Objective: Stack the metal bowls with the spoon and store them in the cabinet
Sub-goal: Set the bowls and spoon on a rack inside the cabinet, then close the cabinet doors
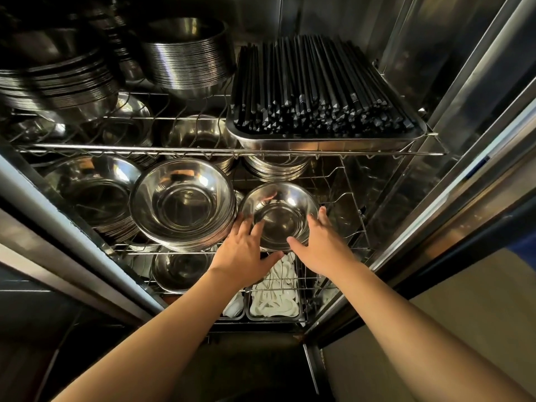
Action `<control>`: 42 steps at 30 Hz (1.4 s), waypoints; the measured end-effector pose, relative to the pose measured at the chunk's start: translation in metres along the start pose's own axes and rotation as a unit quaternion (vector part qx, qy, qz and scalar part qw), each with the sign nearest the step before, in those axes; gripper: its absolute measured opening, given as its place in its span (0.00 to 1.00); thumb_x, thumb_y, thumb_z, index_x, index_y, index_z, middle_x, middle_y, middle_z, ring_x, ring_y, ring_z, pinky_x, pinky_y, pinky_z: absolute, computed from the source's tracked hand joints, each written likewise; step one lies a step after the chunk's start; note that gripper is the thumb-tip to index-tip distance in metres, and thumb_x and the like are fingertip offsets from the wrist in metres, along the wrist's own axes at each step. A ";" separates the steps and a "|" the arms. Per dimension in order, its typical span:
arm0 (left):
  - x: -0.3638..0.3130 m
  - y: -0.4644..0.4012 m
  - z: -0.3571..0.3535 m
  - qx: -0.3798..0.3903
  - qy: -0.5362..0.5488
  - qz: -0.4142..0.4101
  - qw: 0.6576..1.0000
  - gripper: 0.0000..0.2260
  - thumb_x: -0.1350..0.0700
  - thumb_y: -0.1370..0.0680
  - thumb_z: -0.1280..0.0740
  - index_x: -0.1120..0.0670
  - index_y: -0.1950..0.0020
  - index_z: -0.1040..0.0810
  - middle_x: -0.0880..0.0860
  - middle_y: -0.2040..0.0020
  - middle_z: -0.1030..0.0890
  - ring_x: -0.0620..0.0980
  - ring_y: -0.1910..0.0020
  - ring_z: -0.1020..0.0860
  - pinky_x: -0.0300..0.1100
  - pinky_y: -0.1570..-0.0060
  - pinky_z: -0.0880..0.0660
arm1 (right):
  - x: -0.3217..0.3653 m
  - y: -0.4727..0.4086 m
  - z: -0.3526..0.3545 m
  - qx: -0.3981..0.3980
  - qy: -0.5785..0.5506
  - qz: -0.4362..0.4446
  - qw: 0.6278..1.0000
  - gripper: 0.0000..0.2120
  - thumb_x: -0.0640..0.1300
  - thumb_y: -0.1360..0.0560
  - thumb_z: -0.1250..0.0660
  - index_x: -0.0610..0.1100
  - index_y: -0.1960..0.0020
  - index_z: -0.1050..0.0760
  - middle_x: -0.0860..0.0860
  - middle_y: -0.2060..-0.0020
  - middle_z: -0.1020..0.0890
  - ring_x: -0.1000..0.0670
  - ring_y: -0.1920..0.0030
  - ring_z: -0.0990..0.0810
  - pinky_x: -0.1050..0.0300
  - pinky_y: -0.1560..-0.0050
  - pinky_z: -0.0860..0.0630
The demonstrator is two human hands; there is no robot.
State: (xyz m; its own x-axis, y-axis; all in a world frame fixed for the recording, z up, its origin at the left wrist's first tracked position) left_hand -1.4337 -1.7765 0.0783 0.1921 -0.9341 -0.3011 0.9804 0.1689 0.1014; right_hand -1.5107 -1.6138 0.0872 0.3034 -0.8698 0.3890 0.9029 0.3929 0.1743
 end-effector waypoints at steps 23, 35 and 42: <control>-0.064 0.050 0.051 -0.015 0.015 -0.193 0.981 0.29 0.37 0.23 0.36 0.49 0.25 0.32 0.56 0.31 0.24 0.58 0.31 0.26 0.53 0.35 0.26 | -0.032 0.172 0.083 -0.147 0.014 -0.054 0.988 0.24 0.61 0.22 0.38 0.50 0.32 0.25 0.52 0.41 0.22 0.47 0.42 0.21 0.46 0.48 0.21; -0.233 0.215 0.110 -0.129 0.086 -0.344 0.926 0.27 0.38 0.22 0.35 0.51 0.27 0.28 0.52 0.32 0.22 0.52 0.32 0.25 0.45 0.34 0.28 | -0.039 0.393 0.179 -0.325 0.051 0.019 0.944 0.19 0.55 0.21 0.35 0.48 0.33 0.23 0.53 0.41 0.21 0.49 0.39 0.23 0.49 0.41 0.24; -0.337 0.373 0.094 -0.176 0.192 -0.415 0.872 0.27 0.47 0.25 0.32 0.53 0.28 0.29 0.51 0.36 0.23 0.48 0.36 0.25 0.39 0.35 0.31 | -0.051 0.579 0.201 -0.412 0.078 0.074 0.905 0.19 0.53 0.22 0.32 0.48 0.33 0.23 0.54 0.42 0.21 0.54 0.40 0.25 0.63 0.43 0.30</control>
State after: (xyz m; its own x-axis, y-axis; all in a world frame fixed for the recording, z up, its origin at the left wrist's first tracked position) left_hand -1.1364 -1.4278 0.3065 -0.6556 -0.6183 -0.4336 0.7282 -0.3654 -0.5799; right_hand -1.0652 -1.2818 0.3499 0.4211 -0.8827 0.2086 0.7500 0.2095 -0.6274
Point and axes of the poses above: each hand's wrist, its own y-axis away from the middle knuckle, its own z-axis out of the back of the hand, x = y × z, the point moved 6 cm from there along -y, towards the middle knuckle
